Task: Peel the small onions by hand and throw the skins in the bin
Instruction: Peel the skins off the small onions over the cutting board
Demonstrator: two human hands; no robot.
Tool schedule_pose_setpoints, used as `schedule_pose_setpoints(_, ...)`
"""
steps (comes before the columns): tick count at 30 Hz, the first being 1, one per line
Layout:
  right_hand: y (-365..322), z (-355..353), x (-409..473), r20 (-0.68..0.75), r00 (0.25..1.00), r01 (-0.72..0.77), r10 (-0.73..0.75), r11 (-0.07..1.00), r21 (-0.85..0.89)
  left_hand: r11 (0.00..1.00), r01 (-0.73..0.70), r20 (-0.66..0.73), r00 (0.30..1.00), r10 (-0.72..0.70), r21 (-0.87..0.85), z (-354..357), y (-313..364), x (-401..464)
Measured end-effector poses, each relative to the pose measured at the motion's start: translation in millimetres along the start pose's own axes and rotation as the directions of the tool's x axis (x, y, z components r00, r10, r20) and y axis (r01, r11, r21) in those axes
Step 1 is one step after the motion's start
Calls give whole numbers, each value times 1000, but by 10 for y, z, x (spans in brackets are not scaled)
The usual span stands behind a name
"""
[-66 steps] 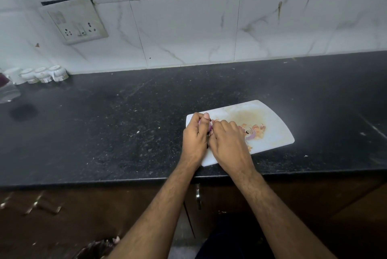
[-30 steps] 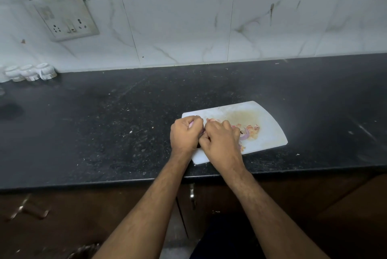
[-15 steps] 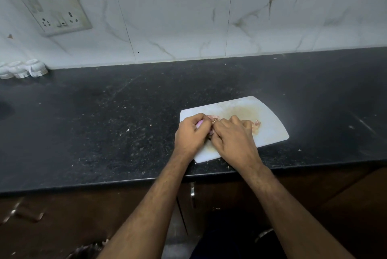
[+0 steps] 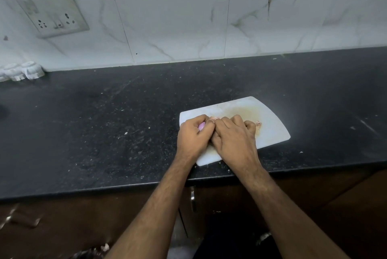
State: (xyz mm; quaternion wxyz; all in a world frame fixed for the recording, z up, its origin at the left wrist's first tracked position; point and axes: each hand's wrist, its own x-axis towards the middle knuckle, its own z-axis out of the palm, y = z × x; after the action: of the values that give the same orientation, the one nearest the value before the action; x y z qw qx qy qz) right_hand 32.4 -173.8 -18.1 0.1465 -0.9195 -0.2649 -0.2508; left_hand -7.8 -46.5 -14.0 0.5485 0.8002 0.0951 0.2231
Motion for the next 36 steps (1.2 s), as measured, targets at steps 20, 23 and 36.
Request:
schedule_pose_setpoints(20, 302, 19, 84, 10, 993, 115, -115, 993, -16, 934, 78, -49, 994, -101, -350, -113, -39, 16)
schedule_pose_setpoints(23, 296, 8, 84, 3, 992, 129, -130, 991, 18, 945, 74, -7, 997, -80, -319, -113, -78, 22)
schedule_pose_setpoints(36, 156, -12, 53, 107, 991, -130, 76, 687, 715, 970, 23, 171, 985, 19, -243, -87, -81, -21)
